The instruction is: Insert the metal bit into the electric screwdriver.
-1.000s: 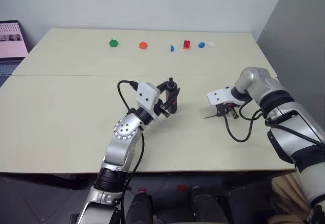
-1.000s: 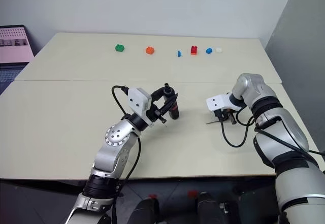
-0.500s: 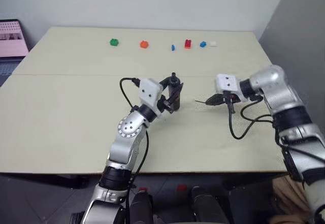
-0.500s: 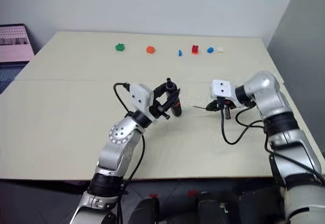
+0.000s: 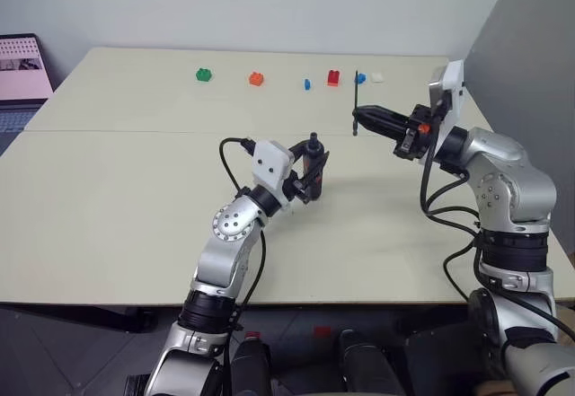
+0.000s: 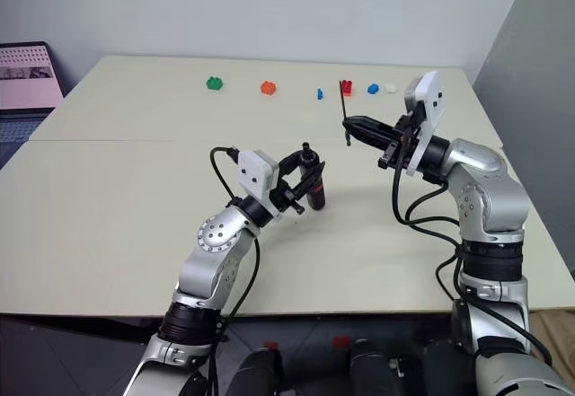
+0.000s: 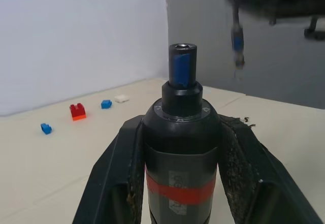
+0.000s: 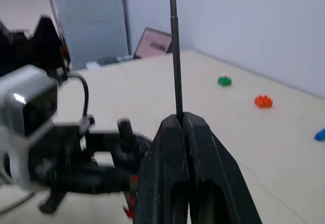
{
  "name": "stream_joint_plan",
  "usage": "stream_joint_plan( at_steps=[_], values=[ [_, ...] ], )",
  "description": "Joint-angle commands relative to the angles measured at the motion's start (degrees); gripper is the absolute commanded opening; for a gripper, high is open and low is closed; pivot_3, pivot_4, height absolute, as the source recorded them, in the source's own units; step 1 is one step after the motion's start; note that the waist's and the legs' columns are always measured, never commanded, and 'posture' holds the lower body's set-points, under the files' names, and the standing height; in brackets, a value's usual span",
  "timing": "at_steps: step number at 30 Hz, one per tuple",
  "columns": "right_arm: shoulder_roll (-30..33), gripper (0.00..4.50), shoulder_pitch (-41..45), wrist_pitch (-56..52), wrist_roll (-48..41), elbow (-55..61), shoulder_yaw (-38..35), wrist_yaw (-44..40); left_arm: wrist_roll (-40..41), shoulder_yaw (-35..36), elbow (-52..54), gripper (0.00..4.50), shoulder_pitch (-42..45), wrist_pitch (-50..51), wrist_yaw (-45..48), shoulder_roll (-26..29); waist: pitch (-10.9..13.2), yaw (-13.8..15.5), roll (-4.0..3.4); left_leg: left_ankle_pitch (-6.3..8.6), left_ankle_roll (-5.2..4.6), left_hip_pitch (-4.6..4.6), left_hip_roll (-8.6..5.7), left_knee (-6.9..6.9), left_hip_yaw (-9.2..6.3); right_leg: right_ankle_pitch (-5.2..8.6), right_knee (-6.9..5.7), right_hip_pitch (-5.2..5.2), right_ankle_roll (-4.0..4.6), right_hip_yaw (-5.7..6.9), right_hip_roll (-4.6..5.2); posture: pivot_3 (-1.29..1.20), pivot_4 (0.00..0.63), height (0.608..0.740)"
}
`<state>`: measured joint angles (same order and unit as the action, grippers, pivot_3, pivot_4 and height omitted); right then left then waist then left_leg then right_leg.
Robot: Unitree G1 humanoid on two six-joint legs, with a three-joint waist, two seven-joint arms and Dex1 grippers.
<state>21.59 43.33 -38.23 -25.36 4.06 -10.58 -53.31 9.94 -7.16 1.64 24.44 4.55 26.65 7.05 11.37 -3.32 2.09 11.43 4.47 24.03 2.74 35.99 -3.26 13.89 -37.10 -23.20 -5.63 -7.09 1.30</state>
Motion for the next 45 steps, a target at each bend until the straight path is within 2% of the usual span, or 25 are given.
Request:
stream_joint_plan(
  at_steps=[1,10,21,29,45],
  values=[
    [-0.97,0.0,1.23,-1.99,-6.08,3.82,-1.92,2.7,-0.02,-0.58,1.14,1.64,0.92,-0.91,0.21,-0.59,0.0,0.01,0.0,0.0,0.0,0.01,0.0,-0.01,0.0,0.0,0.01,0.0,0.01,0.01,0.0,0.0,0.15,0.74],
    [-1.44,0.0,2.1,-2.57,-11.47,3.91,-0.43,4.87,0.57,-0.99,2.83,1.64,0.08,-0.53,1.39,-0.24,0.0,-0.02,0.0,0.0,0.0,0.0,0.0,-0.01,0.0,0.01,0.02,0.0,-0.02,0.01,-0.01,0.0,0.15,0.74],
    [-0.51,0.0,2.6,-0.16,-13.34,3.75,0.9,4.29,2.92,-2.26,3.91,1.64,1.68,0.72,9.21,2.9,0.0,-0.03,0.0,0.0,-0.01,0.05,0.01,-0.02,0.0,0.02,0.07,-0.03,-0.02,0.02,0.0,0.0,0.15,0.74],
    [-1.08,0.0,-0.31,2.27,-12.91,5.52,3.29,3.85,2.76,-1.1,-0.74,1.64,3.11,0.82,10.48,2.79,0.0,0.03,0.0,0.0,-0.01,0.04,0.01,-0.02,0.0,0.03,0.08,-0.03,-0.03,0.03,-0.01,0.0,0.15,0.74],
    [-0.49,0.0,-0.53,6.67,-11.25,1.57,5.89,1.16,3.19,-0.91,-0.8,1.64,3.65,1.27,10.71,3.49,0.0,-0.01,0.0,0.0,-0.01,0.04,0.01,-0.01,0.0,0.03,0.08,-0.03,-0.03,0.01,-0.01,0.0,0.15,0.74]
  ],
)
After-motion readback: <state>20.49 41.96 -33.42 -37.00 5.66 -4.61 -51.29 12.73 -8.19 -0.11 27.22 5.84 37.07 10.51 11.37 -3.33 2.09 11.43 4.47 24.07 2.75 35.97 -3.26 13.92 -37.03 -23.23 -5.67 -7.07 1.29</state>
